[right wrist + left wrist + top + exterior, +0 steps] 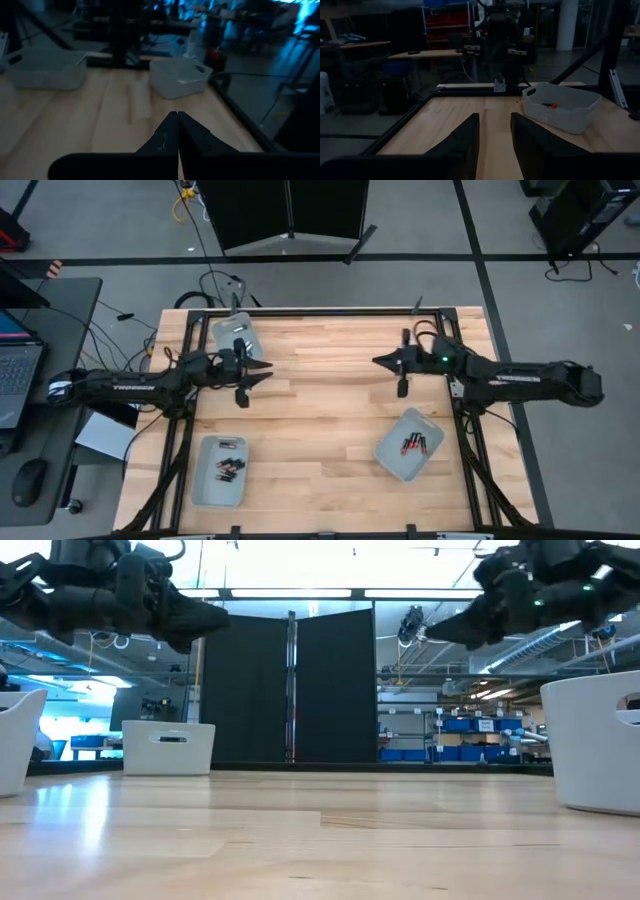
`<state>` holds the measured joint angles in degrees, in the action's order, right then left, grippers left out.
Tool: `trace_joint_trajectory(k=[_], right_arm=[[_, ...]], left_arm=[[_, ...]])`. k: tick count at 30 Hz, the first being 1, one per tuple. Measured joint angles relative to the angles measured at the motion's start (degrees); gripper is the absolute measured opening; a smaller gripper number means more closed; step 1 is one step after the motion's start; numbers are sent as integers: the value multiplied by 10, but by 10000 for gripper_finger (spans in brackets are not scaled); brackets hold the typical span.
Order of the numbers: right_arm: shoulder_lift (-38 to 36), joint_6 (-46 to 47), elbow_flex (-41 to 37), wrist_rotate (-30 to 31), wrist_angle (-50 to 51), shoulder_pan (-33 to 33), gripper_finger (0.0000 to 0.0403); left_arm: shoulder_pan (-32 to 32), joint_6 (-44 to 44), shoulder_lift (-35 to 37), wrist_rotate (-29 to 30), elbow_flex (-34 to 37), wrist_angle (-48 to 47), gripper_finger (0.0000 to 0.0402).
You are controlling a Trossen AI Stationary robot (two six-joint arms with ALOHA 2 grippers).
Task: Sort batteries
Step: Return to Home Position
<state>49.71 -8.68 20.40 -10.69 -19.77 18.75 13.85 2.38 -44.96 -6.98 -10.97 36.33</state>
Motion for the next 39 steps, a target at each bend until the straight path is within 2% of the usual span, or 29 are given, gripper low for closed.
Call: trace_joint_trajectory(k=[7,13,17,24,28,34,39], right_arm=[[-122,14,-69,78,6,2,8],[-209,31,-127,80,8,2,8],[-254,42,-140,81,43,4,8],[-334,46,-142,81,137,6,8],[-393,46,-142,85,190,6,8],[-496,51,-141,90,264,6,8],[-485,66,-148,93,244,6,8]], left_arm=[[0,-11,66,11,36,-3,119],[0,-12,141,12,61,-52,119],[0,-15,202,12,81,-67,119],[0,-14,339,13,83,-214,116],[0,-11,441,42,83,-298,95],[-1,-9,449,82,81,-318,54],[-1,-13,446,130,105,-281,27]])
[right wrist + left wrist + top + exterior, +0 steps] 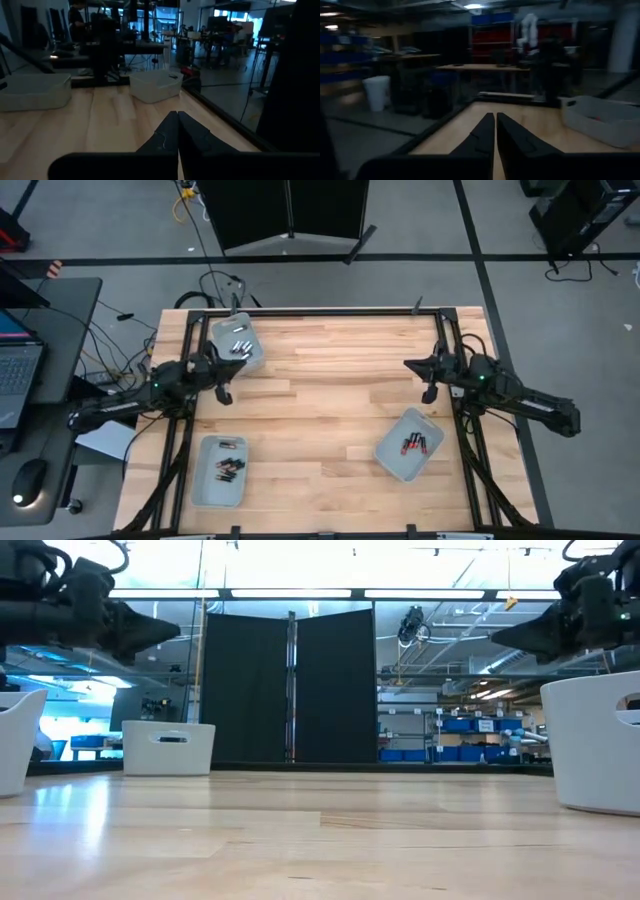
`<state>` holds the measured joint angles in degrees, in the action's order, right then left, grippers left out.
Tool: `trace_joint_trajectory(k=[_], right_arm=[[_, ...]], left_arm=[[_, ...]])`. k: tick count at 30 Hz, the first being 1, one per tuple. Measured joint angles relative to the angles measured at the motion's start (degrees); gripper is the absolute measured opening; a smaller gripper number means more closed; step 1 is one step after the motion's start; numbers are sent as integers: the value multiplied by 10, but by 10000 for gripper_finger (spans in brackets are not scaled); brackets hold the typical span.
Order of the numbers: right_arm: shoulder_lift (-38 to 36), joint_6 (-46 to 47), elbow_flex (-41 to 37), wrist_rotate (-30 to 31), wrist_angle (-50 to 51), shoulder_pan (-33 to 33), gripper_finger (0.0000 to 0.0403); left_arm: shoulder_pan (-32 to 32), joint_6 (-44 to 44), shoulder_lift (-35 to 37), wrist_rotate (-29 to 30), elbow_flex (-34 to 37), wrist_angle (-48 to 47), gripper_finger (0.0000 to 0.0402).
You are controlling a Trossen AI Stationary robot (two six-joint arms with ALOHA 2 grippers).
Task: Sort batteries
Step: Return to Home Position
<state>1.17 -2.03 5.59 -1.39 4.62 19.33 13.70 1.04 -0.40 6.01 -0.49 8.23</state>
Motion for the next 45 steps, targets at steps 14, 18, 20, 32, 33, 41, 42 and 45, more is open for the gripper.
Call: trace_joint_trajectory(k=[14,18,20,32,33,41,42,45], right_arm=[[-2,25,-23,123,-2,0,10],[-2,22,-23,142,17,0,19],[-2,25,-23,142,17,0,24],[-2,34,-23,152,15,0,22],[-2,34,-23,152,15,0,22],[-2,34,-23,150,15,0,28],[-2,34,-23,150,15,0,28],[-2,34,-23,150,15,0,28]], left_arm=[[1,13,1,48,0,-11,15],[1,11,1,48,0,-11,15],[1,3,1,48,0,-10,15],[1,14,1,48,0,-34,15],[1,15,1,48,0,-35,15],[1,15,1,48,0,-35,15],[1,15,1,48,0,-35,15],[1,15,1,48,0,-35,15]])
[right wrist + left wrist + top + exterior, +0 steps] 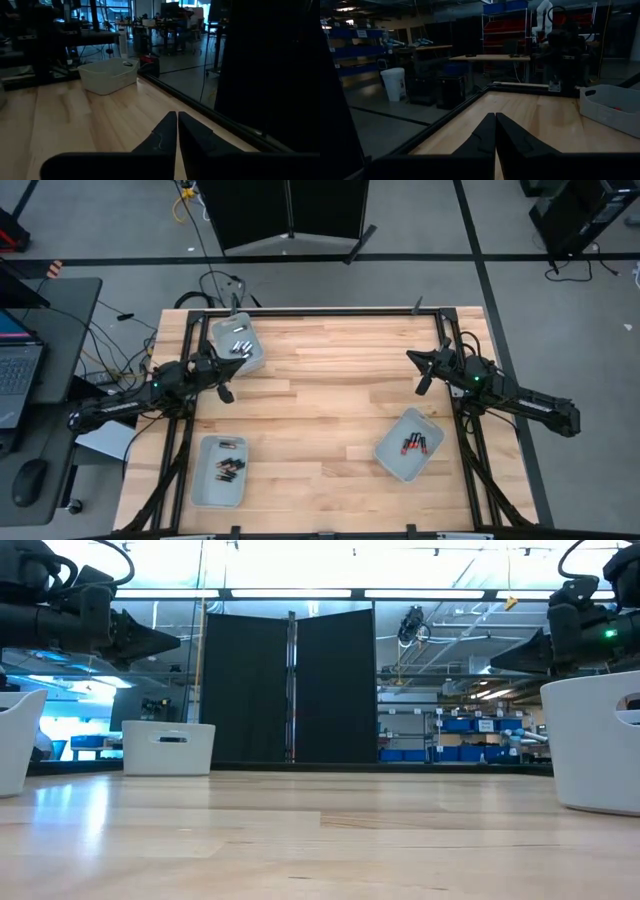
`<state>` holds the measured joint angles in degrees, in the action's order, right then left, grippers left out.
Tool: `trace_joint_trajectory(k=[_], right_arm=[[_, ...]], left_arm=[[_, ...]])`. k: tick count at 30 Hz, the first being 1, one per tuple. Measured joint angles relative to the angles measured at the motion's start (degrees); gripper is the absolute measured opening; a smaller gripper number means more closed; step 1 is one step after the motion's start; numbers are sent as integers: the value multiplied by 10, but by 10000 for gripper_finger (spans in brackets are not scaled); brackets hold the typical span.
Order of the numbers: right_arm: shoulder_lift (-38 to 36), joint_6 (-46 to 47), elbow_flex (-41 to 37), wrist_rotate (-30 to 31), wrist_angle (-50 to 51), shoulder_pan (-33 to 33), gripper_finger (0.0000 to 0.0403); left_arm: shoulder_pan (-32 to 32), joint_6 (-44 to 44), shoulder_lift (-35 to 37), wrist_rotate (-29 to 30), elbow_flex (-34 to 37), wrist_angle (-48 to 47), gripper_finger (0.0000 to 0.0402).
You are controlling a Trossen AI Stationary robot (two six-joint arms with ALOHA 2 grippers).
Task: Sort batteries
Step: Return to Home Position
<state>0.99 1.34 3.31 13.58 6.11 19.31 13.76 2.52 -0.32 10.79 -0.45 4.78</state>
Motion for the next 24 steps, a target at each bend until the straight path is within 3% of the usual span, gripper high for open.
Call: trace_joint_trajectory(k=[24], right_arm=[[0,0,0,-2,0,0,25]], left_arm=[[0,0,0,0,0,0,15]])
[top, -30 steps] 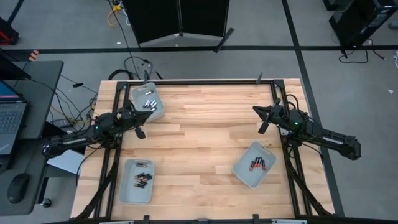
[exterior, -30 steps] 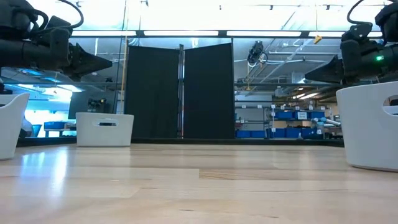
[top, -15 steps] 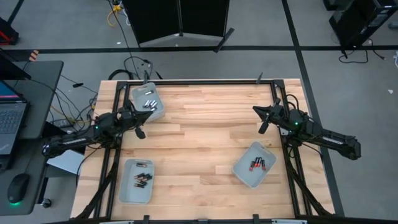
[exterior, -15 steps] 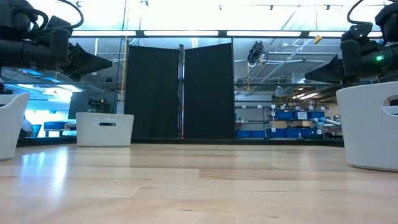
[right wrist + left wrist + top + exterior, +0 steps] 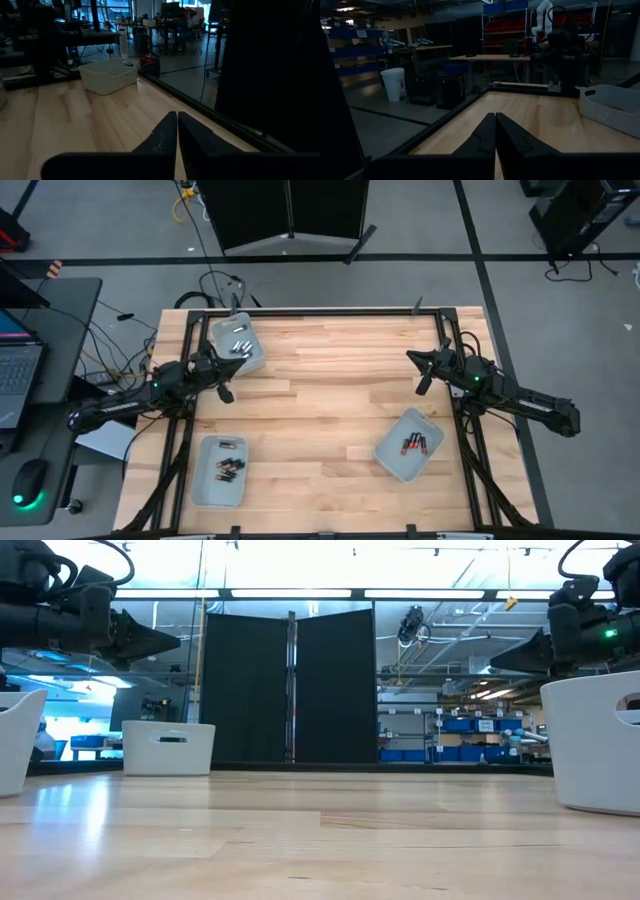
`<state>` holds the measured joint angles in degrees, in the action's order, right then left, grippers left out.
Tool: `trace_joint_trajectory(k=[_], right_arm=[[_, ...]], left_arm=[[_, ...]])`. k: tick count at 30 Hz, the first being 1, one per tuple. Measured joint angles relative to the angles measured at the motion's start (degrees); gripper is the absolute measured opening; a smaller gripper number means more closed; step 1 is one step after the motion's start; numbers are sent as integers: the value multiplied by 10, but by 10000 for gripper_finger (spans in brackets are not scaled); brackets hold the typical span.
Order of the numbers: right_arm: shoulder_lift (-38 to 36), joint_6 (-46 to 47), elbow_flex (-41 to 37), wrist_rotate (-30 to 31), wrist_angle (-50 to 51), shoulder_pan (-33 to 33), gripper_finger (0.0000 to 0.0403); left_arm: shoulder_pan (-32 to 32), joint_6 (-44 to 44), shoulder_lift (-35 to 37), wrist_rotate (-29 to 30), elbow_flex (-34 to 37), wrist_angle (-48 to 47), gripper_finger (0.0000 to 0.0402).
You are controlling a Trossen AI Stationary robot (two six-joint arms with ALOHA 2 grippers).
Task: Sort batteries
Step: Return to Home Position
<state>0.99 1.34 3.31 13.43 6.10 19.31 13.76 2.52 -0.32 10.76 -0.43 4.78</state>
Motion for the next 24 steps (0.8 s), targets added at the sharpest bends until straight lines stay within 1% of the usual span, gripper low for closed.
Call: trace_joint_trajectory(k=[24], right_arm=[[0,0,0,0,0,0,30]], left_arm=[[0,0,0,0,0,0,15]])
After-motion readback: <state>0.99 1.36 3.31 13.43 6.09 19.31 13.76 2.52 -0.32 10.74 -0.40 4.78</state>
